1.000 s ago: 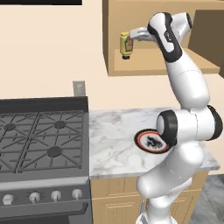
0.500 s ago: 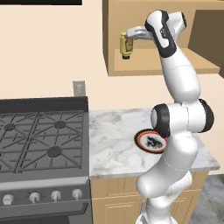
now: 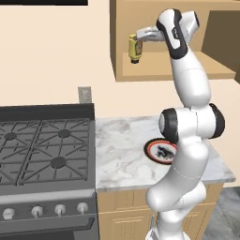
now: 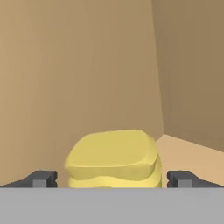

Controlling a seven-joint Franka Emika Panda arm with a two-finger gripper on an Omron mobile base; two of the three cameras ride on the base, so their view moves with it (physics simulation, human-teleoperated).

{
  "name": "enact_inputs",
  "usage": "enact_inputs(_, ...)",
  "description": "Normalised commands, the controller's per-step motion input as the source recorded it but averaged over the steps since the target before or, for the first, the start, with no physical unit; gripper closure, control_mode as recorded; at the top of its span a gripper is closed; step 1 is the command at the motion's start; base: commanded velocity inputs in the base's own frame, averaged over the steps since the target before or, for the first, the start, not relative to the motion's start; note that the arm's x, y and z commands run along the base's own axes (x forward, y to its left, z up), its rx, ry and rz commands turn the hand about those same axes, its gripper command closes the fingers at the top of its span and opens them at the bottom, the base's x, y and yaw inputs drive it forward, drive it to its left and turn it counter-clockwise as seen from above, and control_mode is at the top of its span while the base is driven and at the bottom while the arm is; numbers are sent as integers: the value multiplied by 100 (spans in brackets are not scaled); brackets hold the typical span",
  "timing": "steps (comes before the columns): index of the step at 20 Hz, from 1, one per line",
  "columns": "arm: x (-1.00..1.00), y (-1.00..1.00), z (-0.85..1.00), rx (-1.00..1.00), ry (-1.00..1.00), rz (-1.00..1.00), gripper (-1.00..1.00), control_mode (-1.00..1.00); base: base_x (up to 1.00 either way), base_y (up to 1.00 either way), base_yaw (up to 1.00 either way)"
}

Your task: Move the hot dog bun to the plate on the dining table and place the condiment next to that plate. Then navigate to the fridge and take the sausage and place it on the plate as well.

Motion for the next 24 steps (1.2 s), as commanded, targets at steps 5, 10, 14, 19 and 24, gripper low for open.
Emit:
enact_inputs(5,9,0,-6,0,0,3,-100,-100,0,0,0)
enact_inputs(10,5,0,-9,0,0,2,-100,-100,0,0,0)
enact_inputs(14,13,0,-10,0,0,3,-100,-100,0,0,0)
enact_inputs(19,14,0,-5,0,0,2,-100,-100,0,0,0)
enact_inputs(24,4,8,0,-1,-2,1,100,-100,0,0,0)
